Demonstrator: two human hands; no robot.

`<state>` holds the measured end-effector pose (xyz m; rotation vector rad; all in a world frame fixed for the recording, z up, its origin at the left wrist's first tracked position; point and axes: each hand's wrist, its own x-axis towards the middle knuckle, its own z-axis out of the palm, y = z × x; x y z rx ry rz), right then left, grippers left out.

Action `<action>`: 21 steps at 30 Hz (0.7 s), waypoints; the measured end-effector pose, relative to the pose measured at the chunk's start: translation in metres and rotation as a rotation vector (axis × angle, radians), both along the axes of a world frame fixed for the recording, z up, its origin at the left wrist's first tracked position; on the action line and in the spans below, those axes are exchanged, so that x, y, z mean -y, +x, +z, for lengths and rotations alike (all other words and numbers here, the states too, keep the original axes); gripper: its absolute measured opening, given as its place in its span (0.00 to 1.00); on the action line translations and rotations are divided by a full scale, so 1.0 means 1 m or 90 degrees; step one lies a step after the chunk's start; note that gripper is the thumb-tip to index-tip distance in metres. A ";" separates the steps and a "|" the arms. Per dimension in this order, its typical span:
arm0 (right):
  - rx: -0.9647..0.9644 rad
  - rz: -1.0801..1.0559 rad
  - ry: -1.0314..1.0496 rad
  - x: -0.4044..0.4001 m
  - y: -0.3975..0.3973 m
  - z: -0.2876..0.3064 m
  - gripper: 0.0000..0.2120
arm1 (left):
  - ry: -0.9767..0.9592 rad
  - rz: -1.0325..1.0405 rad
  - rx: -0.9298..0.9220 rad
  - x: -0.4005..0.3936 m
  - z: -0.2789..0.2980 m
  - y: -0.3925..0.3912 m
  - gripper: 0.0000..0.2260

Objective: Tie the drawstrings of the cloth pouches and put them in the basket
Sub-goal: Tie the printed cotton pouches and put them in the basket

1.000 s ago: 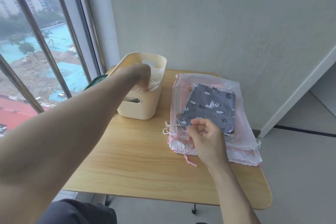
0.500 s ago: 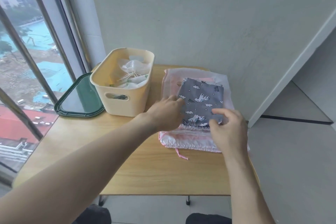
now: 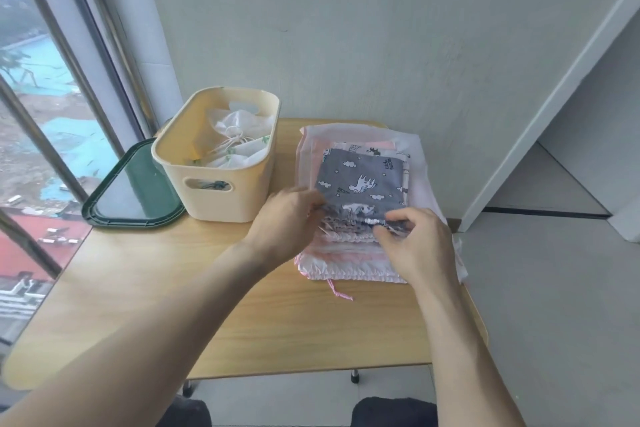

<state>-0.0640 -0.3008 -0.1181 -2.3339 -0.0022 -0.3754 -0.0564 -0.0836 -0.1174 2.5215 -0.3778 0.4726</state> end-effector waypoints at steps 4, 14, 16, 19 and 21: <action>0.077 0.061 0.023 -0.008 -0.003 0.003 0.16 | -0.099 0.037 0.095 -0.006 0.013 -0.011 0.05; -0.029 0.270 0.116 -0.029 -0.015 0.001 0.04 | -0.134 -0.013 -0.075 -0.047 0.002 -0.057 0.16; -0.046 0.276 0.116 -0.026 -0.014 -0.003 0.07 | -0.130 -0.008 -0.138 -0.056 0.000 -0.063 0.13; -0.062 0.283 0.101 -0.021 -0.013 -0.006 0.08 | -0.144 0.019 -0.245 -0.066 -0.001 -0.067 0.07; -0.084 0.291 0.099 -0.017 -0.013 -0.008 0.09 | -0.171 0.045 -0.266 -0.069 0.000 -0.068 0.05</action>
